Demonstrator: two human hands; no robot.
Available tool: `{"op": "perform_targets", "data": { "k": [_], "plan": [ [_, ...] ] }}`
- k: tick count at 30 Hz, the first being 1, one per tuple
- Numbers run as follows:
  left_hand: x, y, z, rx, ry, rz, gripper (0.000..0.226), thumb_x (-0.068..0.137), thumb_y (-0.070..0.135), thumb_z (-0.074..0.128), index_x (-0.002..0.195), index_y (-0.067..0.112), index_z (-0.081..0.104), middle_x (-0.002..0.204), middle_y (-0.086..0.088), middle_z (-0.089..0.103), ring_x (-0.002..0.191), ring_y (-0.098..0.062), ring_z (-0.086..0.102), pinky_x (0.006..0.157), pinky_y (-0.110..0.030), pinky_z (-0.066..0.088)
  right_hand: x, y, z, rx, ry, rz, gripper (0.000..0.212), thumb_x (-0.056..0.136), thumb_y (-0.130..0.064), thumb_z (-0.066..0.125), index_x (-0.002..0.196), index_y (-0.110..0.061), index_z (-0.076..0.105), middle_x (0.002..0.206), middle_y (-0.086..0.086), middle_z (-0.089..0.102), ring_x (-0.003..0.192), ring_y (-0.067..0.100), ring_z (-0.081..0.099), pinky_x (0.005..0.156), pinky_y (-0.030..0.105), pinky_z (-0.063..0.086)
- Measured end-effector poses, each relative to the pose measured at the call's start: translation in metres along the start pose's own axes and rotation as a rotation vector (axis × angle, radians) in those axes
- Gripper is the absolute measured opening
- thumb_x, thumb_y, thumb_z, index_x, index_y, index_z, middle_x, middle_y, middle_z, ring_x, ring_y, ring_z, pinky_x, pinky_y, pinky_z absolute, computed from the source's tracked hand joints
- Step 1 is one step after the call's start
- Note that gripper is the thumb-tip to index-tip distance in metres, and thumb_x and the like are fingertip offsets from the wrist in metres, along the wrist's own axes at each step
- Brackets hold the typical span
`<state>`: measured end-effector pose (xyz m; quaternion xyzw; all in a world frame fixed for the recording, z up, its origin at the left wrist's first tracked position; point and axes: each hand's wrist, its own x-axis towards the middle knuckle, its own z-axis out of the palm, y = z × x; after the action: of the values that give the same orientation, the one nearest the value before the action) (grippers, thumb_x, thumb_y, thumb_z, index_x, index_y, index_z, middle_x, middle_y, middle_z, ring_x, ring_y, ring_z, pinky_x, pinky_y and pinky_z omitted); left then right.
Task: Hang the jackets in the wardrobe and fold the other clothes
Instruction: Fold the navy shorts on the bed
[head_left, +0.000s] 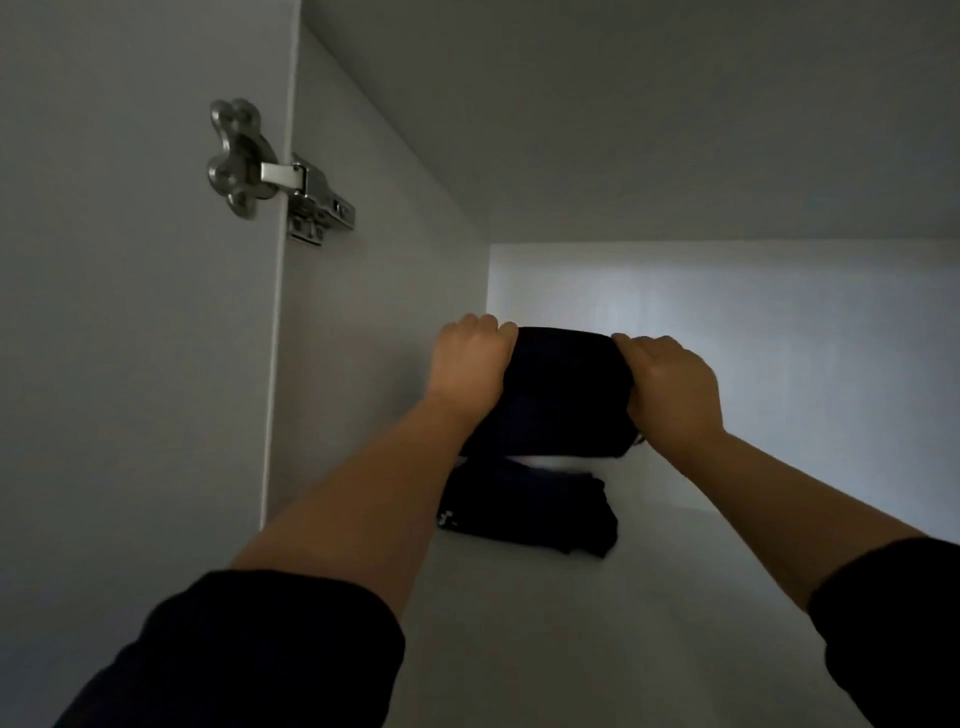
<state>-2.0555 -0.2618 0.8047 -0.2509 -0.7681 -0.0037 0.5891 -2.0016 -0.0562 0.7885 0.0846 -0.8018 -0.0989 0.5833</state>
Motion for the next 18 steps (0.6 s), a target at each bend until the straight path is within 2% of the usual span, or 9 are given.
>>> {"op": "perform_targets", "data": {
  "k": [2,4,6,7,8,10,14,16,18],
  "plan": [
    [-0.002,-0.009,0.019,-0.01,0.174,0.092,0.027,0.037,-0.015,0.051,0.055,0.006,0.052,0.053,-0.011,0.05,0.046,-0.024,0.049,0.049,-0.024,0.028,0.001,0.002,0.022,0.003,0.084,-0.054,0.06,0.05,0.026,0.063,0.108,0.008,0.065,0.086,0.021,0.068,0.067,0.034,0.063,0.054,0.032,0.047],
    [-0.015,-0.017,0.055,0.091,0.102,0.157,0.02,0.048,-0.003,0.056,0.063,0.01,0.061,0.067,-0.009,0.059,0.061,-0.027,0.057,0.056,-0.027,0.039,-0.012,0.0,0.052,-0.004,-0.005,-0.098,0.069,0.051,0.027,0.064,0.117,0.01,0.06,0.108,0.027,0.065,0.083,0.039,0.066,0.065,0.041,0.052],
    [-0.041,-0.019,0.091,0.245,-0.215,0.197,0.024,0.073,0.012,0.057,0.093,0.015,0.069,0.111,-0.01,0.061,0.104,-0.028,0.057,0.085,-0.033,0.044,-0.039,-0.01,0.08,0.014,-0.388,-0.125,0.068,0.075,0.011,0.061,0.139,0.002,0.04,0.138,0.023,0.047,0.114,0.037,0.056,0.089,0.042,0.047],
    [-0.058,-0.019,0.113,0.215,-0.433,0.229,0.029,0.085,0.016,0.051,0.11,0.015,0.064,0.132,-0.012,0.049,0.125,-0.03,0.043,0.101,-0.037,0.035,-0.056,-0.015,0.095,-0.002,-0.585,-0.144,0.065,0.088,-0.002,0.053,0.147,-0.005,0.026,0.148,0.016,0.035,0.126,0.03,0.046,0.098,0.037,0.041],
    [-0.075,-0.017,0.131,0.154,-0.631,0.217,0.033,0.091,0.016,0.047,0.122,0.012,0.058,0.143,-0.013,0.037,0.135,-0.031,0.029,0.108,-0.04,0.026,-0.073,-0.02,0.108,-0.013,-0.749,-0.145,0.064,0.094,-0.011,0.047,0.15,-0.01,0.015,0.153,0.009,0.026,0.132,0.024,0.038,0.103,0.034,0.036],
    [-0.101,-0.01,0.148,0.103,-0.815,0.098,0.034,0.093,0.014,0.044,0.125,0.01,0.053,0.14,-0.013,0.04,0.133,-0.03,0.031,0.109,-0.038,0.022,-0.096,-0.029,0.123,0.008,-0.881,-0.121,0.068,0.096,-0.011,0.044,0.151,-0.014,0.005,0.158,0.006,0.012,0.139,0.022,0.025,0.108,0.034,0.031],
    [-0.11,0.001,0.158,0.05,-0.758,-0.098,0.029,0.093,0.011,0.04,0.12,0.01,0.049,0.126,-0.011,0.052,0.118,-0.029,0.044,0.104,-0.035,0.026,-0.104,-0.03,0.131,0.1,-0.845,-0.035,0.071,0.096,-0.01,0.043,0.152,-0.018,0.001,0.159,0.006,-0.001,0.145,0.02,0.011,0.112,0.035,0.027],
    [-0.11,0.002,0.155,0.046,-0.733,-0.1,0.044,0.089,0.017,0.048,0.131,0.01,0.038,0.137,-0.014,0.042,0.127,-0.03,0.037,0.108,-0.038,0.023,-0.105,-0.031,0.132,0.122,-0.842,-0.005,0.073,0.095,-0.01,0.044,0.152,-0.019,0.0,0.159,0.006,-0.002,0.145,0.019,0.008,0.111,0.033,0.03],
    [-0.115,0.005,0.154,-0.005,-0.711,0.025,0.072,0.086,0.028,0.052,0.147,0.014,0.016,0.154,-0.014,0.018,0.141,-0.03,0.017,0.114,-0.047,0.011,-0.106,-0.032,0.134,0.118,-0.846,-0.002,0.073,0.095,-0.011,0.044,0.152,-0.019,-0.002,0.159,0.006,-0.004,0.145,0.02,0.007,0.109,0.034,0.032]
  ]
}}
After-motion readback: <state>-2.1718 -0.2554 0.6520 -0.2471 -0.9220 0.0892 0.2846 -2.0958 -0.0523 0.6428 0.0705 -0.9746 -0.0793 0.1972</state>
